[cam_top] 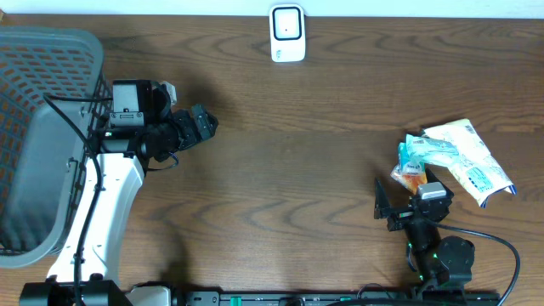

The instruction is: Scan the item barcode

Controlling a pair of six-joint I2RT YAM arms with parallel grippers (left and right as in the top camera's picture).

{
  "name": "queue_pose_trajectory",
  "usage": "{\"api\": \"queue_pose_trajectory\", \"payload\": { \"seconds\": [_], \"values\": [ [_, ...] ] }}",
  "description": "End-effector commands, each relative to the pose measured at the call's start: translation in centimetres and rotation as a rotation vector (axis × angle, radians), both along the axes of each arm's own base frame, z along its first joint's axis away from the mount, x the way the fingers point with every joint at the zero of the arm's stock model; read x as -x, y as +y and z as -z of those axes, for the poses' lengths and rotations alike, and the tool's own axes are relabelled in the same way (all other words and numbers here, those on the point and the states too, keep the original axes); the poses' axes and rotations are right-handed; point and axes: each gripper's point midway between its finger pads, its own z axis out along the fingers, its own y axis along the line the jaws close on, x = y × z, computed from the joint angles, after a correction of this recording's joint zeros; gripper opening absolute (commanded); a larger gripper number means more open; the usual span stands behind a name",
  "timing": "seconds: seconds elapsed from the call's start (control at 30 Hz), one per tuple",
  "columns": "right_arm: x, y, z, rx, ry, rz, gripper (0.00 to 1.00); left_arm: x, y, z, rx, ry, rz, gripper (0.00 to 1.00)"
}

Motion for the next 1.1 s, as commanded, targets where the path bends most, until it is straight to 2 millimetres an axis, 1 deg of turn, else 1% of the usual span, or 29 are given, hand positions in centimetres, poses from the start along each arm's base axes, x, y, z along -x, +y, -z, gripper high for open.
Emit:
{"api": "queue_pose_trajectory", "payload": {
  "seconds": [0.0, 0.1, 0.17, 0.2, 0.27, 0.33, 0.43, 0.57, 0.67, 0.73, 0.87, 1.0, 1.07],
  "values": [
    [0.0, 0.0, 0.1, 0.013, -0.003, 0.000, 0.99, 0.0, 0.2, 0.2, -0.011, -0.002, 0.003, 0.99],
    [0.0, 0.0, 0.1, 0.013, -0.003, 0.000, 0.99, 0.7, 0.5, 0.5, -0.032, -0.011, 0.002, 0.99],
    [0.0, 0.0, 0.1, 0.013, -0.003, -0.001, 0.99, 1.5, 1.4, 1.1, -0.079, -0.009, -0.024, 0.99],
    [0.0, 0.0, 0.1, 0.012, -0.003, 0.000, 0.99, 2.2, 1.9, 1.3, -0.108, -0.011, -0.041, 0.99],
    [0.0, 0.0, 0.1, 0.012, -0.003, -0.001, 0.99, 3.2, 2.8, 1.3, -0.153, -0.053, -0.071, 0.99],
    [0.0, 0.0, 0.1, 0.013, -0.003, 0.000, 0.99, 3.8, 3.0, 0.7, -0.190, -0.151, -0.048, 0.99],
    [0.0, 0.0, 0.1, 0.013, -0.003, 0.000, 0.99, 4.7, 3.0, -0.7, -0.263, -0.316, 0.033, 0.99],
    [0.0, 0.0, 0.1, 0.013, -0.003, 0.000, 0.99, 6.5, 2.9, -2.6, -0.403, -0.542, 0.153, 0.99],
    [0.0, 0.0, 0.1, 0.013, -0.003, 0.000, 0.99, 7.6, 2.9, -2.9, -0.479, -0.647, 0.204, 0.99],
    [0.0, 0.0, 0.1, 0.013, -0.003, 0.000, 0.99, 8.5, 2.9, -2.8, -0.551, -0.735, 0.248, 0.99],
    [0.0, 0.0, 0.1, 0.013, -0.003, 0.000, 0.99, 9.4, 2.9, -2.2, -0.641, -0.833, 0.290, 0.99],
    [0.0, 0.0, 0.1, 0.012, -0.003, 0.000, 0.99, 10.1, 2.9, -1.3, -0.691, -0.888, 0.308, 0.98],
    [0.0, 0.0, 0.1, 0.013, -0.003, 0.000, 0.99, 10.3, 3.1, -0.9, -0.717, -0.902, 0.290, 0.98]
  ]
}}
